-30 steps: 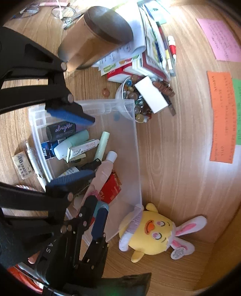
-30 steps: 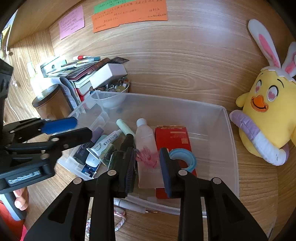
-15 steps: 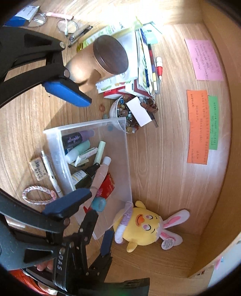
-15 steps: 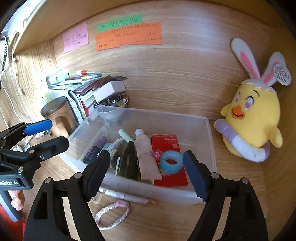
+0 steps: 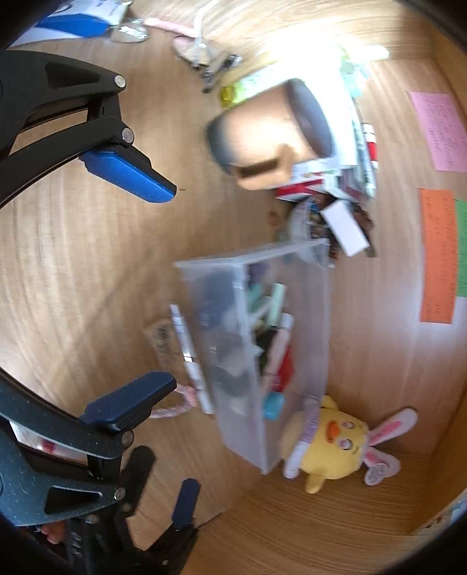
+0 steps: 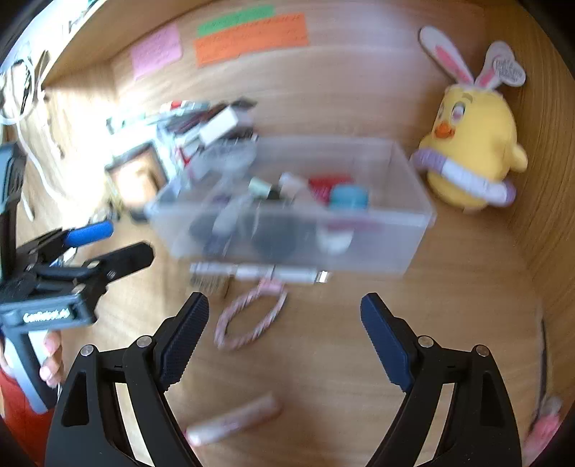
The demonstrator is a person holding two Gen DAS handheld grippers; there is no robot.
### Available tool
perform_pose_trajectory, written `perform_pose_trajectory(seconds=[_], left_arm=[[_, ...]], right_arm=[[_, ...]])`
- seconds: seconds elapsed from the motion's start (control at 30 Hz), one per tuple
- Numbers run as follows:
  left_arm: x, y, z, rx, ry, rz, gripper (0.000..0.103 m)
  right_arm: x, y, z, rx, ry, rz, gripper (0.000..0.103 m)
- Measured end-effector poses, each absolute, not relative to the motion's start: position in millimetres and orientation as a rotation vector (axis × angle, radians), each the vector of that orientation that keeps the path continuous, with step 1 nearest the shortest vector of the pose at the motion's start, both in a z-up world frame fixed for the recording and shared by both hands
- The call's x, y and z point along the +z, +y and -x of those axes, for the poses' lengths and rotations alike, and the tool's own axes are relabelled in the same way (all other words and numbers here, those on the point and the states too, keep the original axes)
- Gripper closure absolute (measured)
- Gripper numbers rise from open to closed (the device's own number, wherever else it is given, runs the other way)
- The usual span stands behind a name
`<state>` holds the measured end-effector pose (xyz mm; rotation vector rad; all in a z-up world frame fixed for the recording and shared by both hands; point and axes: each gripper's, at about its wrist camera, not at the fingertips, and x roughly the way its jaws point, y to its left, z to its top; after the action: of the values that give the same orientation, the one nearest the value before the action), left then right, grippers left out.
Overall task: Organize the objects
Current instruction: 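Move both grippers back to the desk and grasp the lip balm tube with right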
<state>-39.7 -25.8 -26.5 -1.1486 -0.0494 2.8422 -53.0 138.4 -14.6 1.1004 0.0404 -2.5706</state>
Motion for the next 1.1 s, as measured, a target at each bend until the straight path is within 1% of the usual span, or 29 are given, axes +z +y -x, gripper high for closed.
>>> perform_pose_trajectory(seconds=[0.13,0.27,0.4,0.43,0.47,0.5,0.57,0.6,0.67,0.77,0.83,0.9,1.03,1.1], left_arm=[[-38.6,-29.6,30.5,2.826,-0.093,1.194,0.007],[-47.9,-30.9,26.2,2.804,-0.133,1.240,0.007],[-50.7,-25.8,24.6,2.799,-0.124,1.263,0.007],[-49.8,-23.8,23.1,2.800,-0.120,1.253,0.007],[-49.4,-22.8,23.5,2.797,-0.121,1.251,0.007],[-49.4,-20.7,23.9,2.788,-0.124,1.254,0.007],[-49.6,-15.7,26.3,2.774,-0.122,1.265,0.007],[-49.5,-13.5,27.8,2.771,-0.114,1.268,0.007],[-49.3,-7.8,32.6,2.773,-0.084,1.272,0.007],[-50.9,-0.8,43.0,2.762,-0.053,1.290,0.007],[-53.7,3.8,50.7,2.733,-0.035,1.311,0.011],[-59.6,8.9,60.7,2.691,-0.013,1.364,0.028],[-65.6,15.1,72.4,2.675,-0.001,1.397,0.029],[-65.2,15.0,77.6,2.670,-0.032,1.402,0.029]], right_arm=[[-34.8,133.1,30.5,-2.527,0.075,-1.168,0.018],[-44.7,131.0,12.8,-2.534,0.128,-1.171,0.019],[-53.7,136.2,0.9,-2.514,0.104,-1.175,0.021],[-53.3,137.6,-1.2,-2.525,0.112,-1.164,0.026],[-53.6,139.0,-4.6,-2.530,0.124,-1.154,0.033],[-53.0,140.4,-4.7,-2.527,0.124,-1.150,0.037],[-52.4,142.5,-5.4,-2.530,0.129,-1.138,0.055],[-52.0,143.3,-4.5,-2.533,0.133,-1.134,0.059],[-52.0,145.6,-2.1,-2.534,0.130,-1.125,0.075],[-51.4,150.6,3.6,-2.526,0.114,-1.123,0.089],[-51.3,153.3,7.6,-2.525,0.091,-1.121,0.089],[-51.5,158.0,10.2,-2.530,0.064,-1.121,0.089],[-49.9,168.3,15.4,-2.545,0.029,-1.117,0.089],[-46.6,174.4,18.4,-2.557,0.010,-1.108,0.089]])
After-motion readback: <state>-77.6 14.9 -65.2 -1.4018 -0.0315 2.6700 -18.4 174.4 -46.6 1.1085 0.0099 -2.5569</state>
